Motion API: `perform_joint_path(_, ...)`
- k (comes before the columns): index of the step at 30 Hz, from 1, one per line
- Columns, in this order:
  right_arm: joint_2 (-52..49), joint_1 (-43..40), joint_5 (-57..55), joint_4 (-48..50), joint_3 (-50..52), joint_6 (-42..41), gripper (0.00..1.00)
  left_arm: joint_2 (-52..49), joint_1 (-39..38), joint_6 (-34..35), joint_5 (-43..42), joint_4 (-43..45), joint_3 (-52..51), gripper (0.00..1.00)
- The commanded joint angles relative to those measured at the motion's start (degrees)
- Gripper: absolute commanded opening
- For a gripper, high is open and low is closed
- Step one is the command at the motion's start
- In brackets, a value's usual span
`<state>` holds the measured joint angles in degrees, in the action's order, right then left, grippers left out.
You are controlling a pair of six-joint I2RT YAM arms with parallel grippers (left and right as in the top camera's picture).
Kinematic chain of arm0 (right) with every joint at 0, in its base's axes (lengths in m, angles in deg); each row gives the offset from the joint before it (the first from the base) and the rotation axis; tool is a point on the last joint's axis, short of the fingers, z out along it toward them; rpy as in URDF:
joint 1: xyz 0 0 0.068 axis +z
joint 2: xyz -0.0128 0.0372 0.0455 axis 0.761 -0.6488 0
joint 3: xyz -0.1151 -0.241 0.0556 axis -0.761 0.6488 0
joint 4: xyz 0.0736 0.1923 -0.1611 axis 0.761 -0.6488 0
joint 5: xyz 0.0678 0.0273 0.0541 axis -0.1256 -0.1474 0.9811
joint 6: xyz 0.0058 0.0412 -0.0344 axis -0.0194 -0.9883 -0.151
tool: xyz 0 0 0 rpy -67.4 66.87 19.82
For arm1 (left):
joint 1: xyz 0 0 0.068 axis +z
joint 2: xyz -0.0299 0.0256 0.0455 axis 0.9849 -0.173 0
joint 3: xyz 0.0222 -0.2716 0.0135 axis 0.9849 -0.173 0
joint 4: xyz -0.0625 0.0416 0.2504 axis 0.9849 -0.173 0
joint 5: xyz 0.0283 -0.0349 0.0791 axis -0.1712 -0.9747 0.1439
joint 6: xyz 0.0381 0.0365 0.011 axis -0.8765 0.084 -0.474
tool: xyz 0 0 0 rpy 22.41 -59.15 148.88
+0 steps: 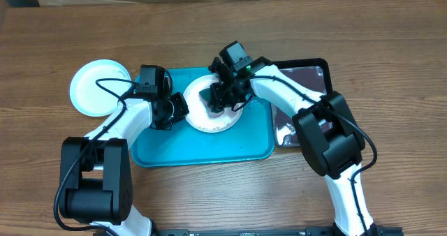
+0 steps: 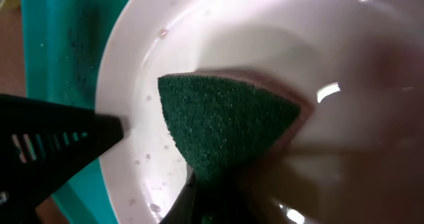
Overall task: Clean dirty plates on tray and stack at the side
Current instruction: 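Scrub the blue streak with the sponge in the right gripper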
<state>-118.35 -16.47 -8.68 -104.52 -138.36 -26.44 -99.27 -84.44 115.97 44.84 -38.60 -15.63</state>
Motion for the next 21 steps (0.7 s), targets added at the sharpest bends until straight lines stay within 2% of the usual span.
perform_joint_path(1, -0.33, 0.11, 5.29, 0.22, 0.22, 0.02, 0.04, -0.66, -0.13, -1.55, -0.92, -0.04, 0.72, 0.04)
perform_joint_path(15, 2.36, -5.35, 21.77, -0.22, -0.09, -0.48, 0.04, -0.66, -0.13, -1.55, -0.92, -0.02, 0.72, 0.04)
perform_joint_path(21, 2.34, -5.35, 22.34, 2.16, 0.37, -6.23, 0.04, -0.66, -0.13, -1.55, -0.92, -0.04, 0.72, 0.04)
